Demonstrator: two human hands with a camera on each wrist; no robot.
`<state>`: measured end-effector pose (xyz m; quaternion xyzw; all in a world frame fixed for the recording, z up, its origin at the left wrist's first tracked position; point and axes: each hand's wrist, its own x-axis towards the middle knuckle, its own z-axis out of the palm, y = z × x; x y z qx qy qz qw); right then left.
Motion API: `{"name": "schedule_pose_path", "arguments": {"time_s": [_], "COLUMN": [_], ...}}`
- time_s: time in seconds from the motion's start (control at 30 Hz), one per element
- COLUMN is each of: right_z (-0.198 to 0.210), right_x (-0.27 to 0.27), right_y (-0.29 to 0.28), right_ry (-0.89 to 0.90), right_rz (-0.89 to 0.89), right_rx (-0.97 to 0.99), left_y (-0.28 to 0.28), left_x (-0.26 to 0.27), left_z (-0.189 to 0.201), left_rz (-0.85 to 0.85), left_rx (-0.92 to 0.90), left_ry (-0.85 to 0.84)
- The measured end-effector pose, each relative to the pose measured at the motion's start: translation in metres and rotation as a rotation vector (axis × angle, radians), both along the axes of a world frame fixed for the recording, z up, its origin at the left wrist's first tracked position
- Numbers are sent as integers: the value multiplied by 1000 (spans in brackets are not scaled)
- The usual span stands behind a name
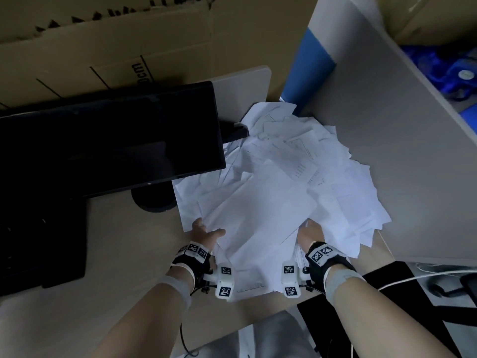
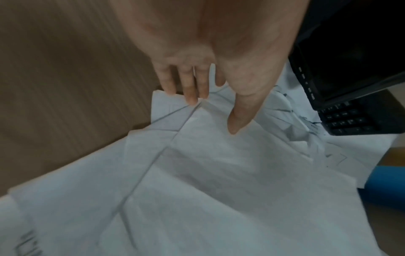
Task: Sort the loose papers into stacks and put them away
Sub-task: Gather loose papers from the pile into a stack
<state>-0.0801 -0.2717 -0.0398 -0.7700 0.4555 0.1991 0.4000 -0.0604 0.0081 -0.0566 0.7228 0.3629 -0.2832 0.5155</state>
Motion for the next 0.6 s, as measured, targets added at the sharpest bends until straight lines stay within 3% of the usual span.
{"name": "schedule_pose_path", "arguments": {"time_s": [0.2,0.33,0.47,0.6], "right_z": [2,5,-6,-16], "right_x": [-6,-13,-12,-6], "right_y": [6,10,19,30], "right_ry": [-169,-139,46,90], "right_rz": [-57,-26,-4,-174], "right_rx": [69,-120,129,228], "left_y": [5,7,6,9], "left_x": [-10,-9,-12,-18], "left_z": [-1,-4,-6,-9], "left_rz": [-235,-241,-189,-223], "left_rx": [118,249,151,115], "left_ry": [68,-14,-24,-65]}}
